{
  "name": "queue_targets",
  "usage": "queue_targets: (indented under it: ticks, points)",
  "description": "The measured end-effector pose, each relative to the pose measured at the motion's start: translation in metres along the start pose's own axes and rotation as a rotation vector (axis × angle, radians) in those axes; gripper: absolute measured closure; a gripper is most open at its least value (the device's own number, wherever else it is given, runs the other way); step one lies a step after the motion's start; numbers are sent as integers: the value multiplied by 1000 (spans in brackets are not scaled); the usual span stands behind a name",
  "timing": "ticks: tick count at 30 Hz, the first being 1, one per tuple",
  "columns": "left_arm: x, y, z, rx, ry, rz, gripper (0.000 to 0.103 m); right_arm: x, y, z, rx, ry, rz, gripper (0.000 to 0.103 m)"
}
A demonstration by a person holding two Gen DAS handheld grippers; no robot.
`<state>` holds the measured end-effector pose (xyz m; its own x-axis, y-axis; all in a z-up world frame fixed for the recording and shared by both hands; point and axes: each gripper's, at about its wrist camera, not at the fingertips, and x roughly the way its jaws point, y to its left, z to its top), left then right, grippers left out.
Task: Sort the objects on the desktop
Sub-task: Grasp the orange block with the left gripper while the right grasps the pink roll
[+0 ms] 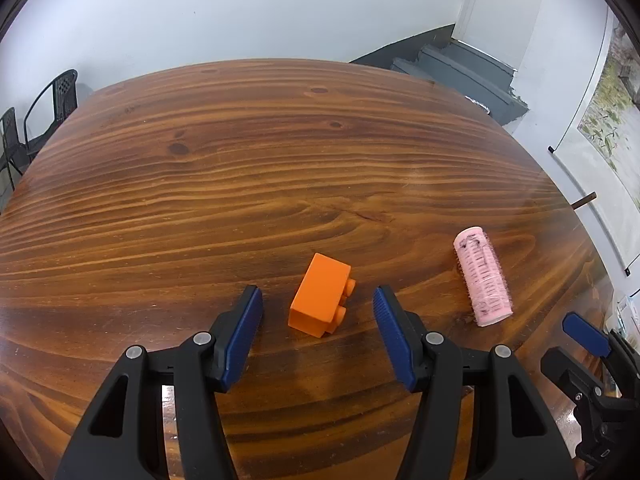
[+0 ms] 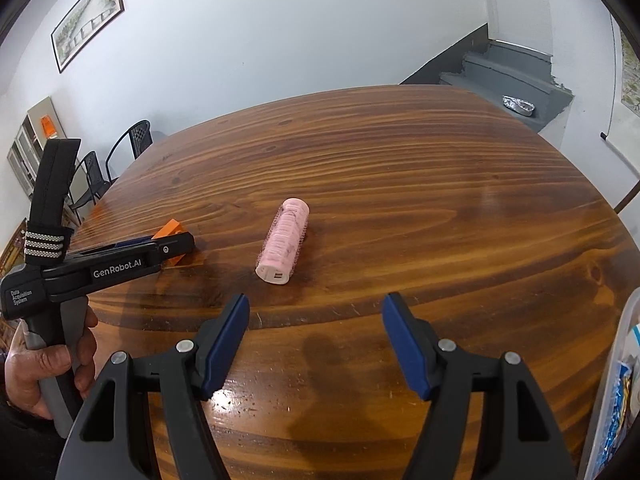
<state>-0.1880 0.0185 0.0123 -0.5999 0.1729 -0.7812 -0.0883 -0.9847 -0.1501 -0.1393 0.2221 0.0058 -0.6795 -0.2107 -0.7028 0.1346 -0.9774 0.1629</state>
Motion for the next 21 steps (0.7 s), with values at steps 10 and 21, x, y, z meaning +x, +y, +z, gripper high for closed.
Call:
queue_targets:
  ticks: [10,21]
  points:
    - [4,-2,-3,55,-21,43,66,30,11,15,-4,21,-2,30]
    - [1,-16,-9,95,-31,47,77,54,20,29,-17,52,17,35]
